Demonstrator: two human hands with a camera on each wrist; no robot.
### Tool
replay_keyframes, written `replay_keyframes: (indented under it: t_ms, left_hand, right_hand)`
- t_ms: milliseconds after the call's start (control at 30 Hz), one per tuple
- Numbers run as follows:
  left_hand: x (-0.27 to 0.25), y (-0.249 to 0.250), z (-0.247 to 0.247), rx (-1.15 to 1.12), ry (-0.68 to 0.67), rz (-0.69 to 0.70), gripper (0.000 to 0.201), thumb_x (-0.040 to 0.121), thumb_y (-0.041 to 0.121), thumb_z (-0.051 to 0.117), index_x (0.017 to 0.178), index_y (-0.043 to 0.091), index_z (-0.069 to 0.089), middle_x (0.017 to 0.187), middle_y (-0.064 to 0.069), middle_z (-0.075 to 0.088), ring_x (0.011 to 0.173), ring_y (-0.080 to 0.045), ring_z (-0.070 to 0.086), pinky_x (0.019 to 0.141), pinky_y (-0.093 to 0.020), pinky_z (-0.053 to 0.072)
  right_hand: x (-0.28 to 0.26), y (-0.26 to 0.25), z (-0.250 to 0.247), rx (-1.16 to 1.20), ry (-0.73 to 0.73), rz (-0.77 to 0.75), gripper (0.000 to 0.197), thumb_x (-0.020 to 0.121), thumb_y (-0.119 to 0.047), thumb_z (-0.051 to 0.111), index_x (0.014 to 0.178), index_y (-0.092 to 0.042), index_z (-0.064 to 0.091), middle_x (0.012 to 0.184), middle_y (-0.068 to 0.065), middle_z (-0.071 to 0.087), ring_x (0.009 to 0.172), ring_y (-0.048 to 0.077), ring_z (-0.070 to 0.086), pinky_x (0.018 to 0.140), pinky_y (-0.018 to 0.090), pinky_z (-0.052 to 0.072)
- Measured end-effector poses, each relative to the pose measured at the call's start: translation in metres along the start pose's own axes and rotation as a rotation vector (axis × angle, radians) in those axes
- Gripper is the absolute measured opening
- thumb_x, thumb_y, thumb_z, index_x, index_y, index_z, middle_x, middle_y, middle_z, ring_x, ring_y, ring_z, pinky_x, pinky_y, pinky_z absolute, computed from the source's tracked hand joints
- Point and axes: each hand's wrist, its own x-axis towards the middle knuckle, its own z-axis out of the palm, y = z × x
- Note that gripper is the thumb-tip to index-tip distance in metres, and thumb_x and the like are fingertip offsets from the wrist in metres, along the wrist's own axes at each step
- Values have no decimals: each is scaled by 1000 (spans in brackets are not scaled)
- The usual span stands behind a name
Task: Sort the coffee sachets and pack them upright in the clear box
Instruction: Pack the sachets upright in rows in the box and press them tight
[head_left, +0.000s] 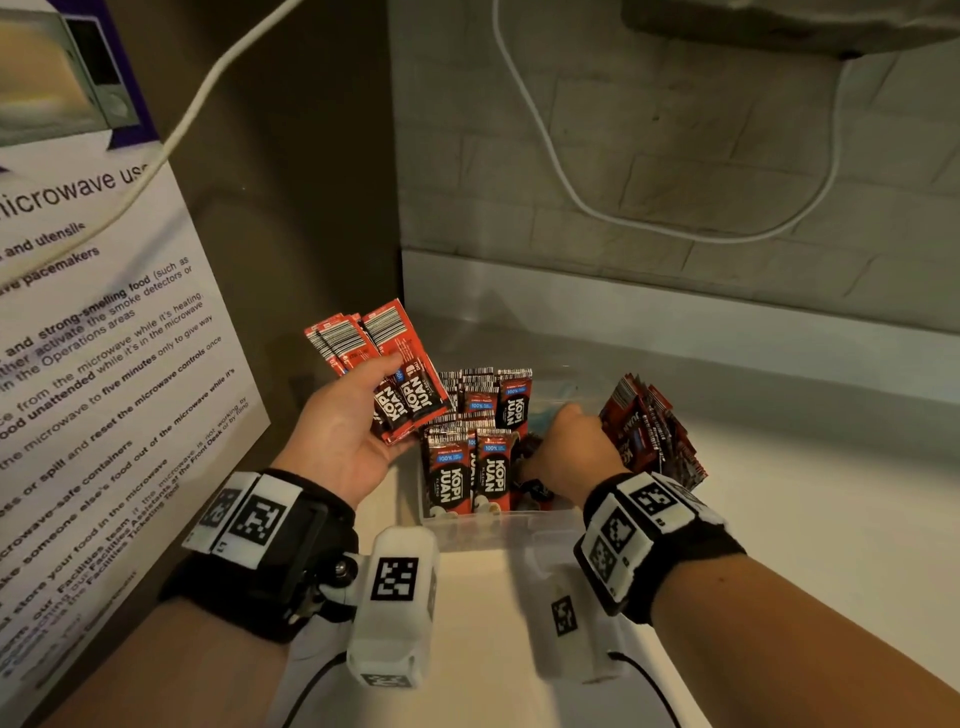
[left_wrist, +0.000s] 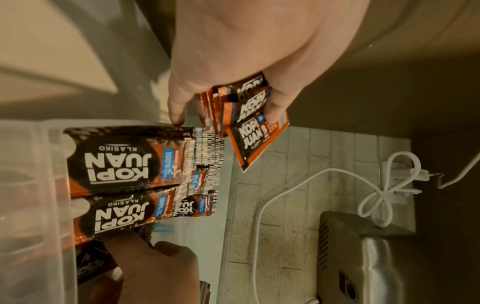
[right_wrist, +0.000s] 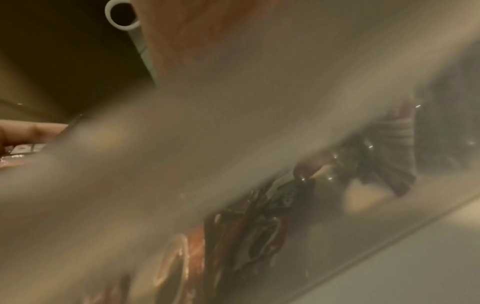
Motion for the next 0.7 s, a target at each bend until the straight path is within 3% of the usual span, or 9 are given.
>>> replay_keyframes:
  t_ms: [67,133,233,300,400,500,600,700]
  left_hand:
    - [0,0,1,-3,0,0,8,88,15,66,95,17,65,84,-2,75,89,-23,71,95,-52,49]
    - [0,1,1,-7,0,4,9,88,15,66,97,17,65,85,-3,75,90,-23,71,94,-52,50]
    - [0,1,1,-9,4,7,10,88,15,66,97,17,64,84,-2,74,89,-23,70,93,-51,51]
    - [0,0,2,-6,2,7,9,88,15,66,96,17,64,84,-2,74,90,-23,70,93,-51,51]
    - [0,0,2,-6,5,8,8,88,15,66,96,17,64,86,-2,74,90,-22,70,92,-51,51]
    - [1,0,1,-9,11,5,8,88,16,66,96,17,64,86,-2,74,90,-22,70,94,-51,50]
    - [1,0,1,-13,10,-3,7,88,15,66,95,16,65,84,-3,74,91,-23,70,95,-51,50]
    - [2,0,1,-13,13,-3,8,88,15,66,96,16,65,86,-3,74,91,-23,70,95,-52,50]
  right_hand:
    - [0,-1,0,70,11,-7,65,72,-22,79,122,-4,42,121,16,52,97,31,63,83,43,56]
    - [2,1,-1,142,35,-31,62,74,-19,78,121,-2,42,118,15,54,94,26,61,74,35,56]
    - [4,3,-3,265,75,-71,52,80,-9,71,121,-4,39,102,7,56,80,16,53,51,21,41]
    - [5,4,-4,287,95,-101,43,83,-5,66,117,-7,40,92,3,54,77,15,50,51,22,39]
    - [3,3,-9,289,143,-172,31,84,0,61,103,-14,40,94,5,55,78,17,52,58,25,44]
    - [-2,0,-12,275,180,-287,36,83,6,59,103,-16,39,93,1,52,81,19,53,54,21,41]
    - [-6,-6,-13,252,218,-365,42,80,13,56,104,-15,36,91,3,51,80,23,55,59,31,45]
    - [-7,-8,-11,208,250,-403,43,78,15,56,105,-13,37,102,7,47,86,26,51,64,33,40]
